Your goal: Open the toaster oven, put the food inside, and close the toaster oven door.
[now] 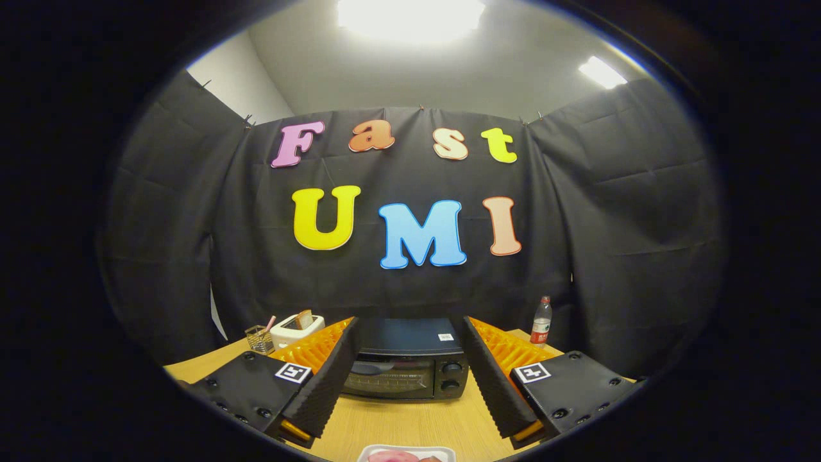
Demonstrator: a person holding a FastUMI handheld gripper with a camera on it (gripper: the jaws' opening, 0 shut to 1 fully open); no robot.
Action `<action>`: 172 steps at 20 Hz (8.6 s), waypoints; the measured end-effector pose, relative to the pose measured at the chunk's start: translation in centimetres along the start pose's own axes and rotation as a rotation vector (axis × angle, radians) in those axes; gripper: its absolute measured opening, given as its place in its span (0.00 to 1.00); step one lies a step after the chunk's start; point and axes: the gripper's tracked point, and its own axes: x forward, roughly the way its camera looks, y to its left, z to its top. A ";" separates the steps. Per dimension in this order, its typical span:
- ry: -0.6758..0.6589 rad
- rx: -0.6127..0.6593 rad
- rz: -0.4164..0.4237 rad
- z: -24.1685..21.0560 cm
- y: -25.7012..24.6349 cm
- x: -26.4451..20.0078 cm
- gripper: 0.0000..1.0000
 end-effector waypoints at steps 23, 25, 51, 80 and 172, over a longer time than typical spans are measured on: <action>0.197 0.016 0.090 -10.5 7.3 14.6 0.99; 0.225 0.014 0.087 -11.8 7.6 15.4 0.99; 0.309 -0.025 0.007 -18.2 7.0 11.8 0.98; 0.520 -0.002 0.072 -21.9 6.9 -1.5 0.98; 0.838 1.207 -0.139 -23.0 5.8 1.5 0.02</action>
